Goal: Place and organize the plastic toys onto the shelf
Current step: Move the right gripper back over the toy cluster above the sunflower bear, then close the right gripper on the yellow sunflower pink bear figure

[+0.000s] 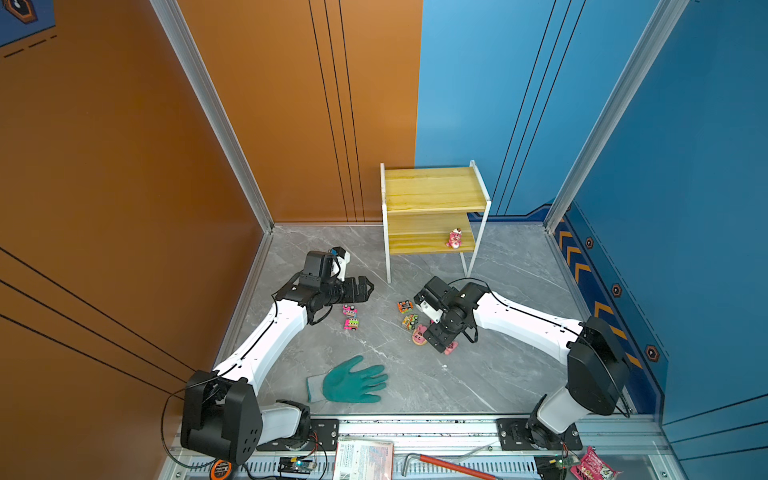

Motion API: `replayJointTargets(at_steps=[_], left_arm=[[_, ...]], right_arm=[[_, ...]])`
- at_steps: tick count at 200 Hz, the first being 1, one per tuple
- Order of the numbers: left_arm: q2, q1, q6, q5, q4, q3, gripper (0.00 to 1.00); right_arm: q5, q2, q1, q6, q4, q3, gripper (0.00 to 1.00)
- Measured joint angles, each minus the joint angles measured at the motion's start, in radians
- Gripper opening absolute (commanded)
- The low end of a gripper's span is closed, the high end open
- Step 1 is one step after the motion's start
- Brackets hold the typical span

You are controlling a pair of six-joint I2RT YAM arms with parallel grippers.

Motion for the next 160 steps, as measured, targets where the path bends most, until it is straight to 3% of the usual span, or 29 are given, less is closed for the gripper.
replayJointTargets(at_steps=[75, 160], left_arm=[[0.0, 0.0, 0.0, 0.001, 0.0, 0.0, 0.99], [0.0, 0.0, 0.0, 0.005, 0.0, 0.0, 0.99]], right_arm=[[0.005, 0.151, 0.006, -0.058, -0.064, 0.03, 0.96], [0.004, 0.247, -0.044, -0.082, -0.066, 0.062, 0.91]])
